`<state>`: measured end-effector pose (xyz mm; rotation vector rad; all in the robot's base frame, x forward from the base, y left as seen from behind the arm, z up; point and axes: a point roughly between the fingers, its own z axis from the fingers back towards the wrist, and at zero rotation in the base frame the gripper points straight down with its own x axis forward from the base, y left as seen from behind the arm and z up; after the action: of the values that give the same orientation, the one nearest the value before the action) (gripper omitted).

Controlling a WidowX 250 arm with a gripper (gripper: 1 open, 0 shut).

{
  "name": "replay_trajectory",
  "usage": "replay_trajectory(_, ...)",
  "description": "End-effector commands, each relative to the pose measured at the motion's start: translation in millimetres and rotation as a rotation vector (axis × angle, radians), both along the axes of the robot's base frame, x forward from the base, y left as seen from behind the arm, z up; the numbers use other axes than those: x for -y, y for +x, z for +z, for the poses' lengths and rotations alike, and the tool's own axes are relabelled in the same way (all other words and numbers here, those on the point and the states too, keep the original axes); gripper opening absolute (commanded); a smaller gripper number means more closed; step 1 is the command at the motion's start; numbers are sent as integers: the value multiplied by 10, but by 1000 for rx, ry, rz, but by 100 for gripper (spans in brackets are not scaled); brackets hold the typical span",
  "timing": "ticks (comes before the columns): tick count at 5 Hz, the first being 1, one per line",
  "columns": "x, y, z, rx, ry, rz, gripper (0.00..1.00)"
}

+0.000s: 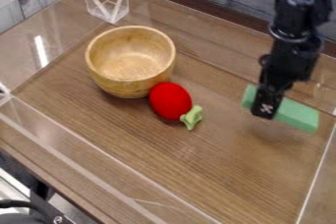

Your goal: Remove the green stick from the brown bowl and put it on the table

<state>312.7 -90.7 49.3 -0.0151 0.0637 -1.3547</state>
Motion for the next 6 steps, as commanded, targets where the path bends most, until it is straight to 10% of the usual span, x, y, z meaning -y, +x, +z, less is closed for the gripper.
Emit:
replay_trajectory(1, 13, 162, 169, 55, -26, 19, 100)
replay_trajectory(3, 119, 167, -153, 22, -44, -56, 100)
replay_trajectory(6, 84, 226, -202, -14, -57, -139, 100)
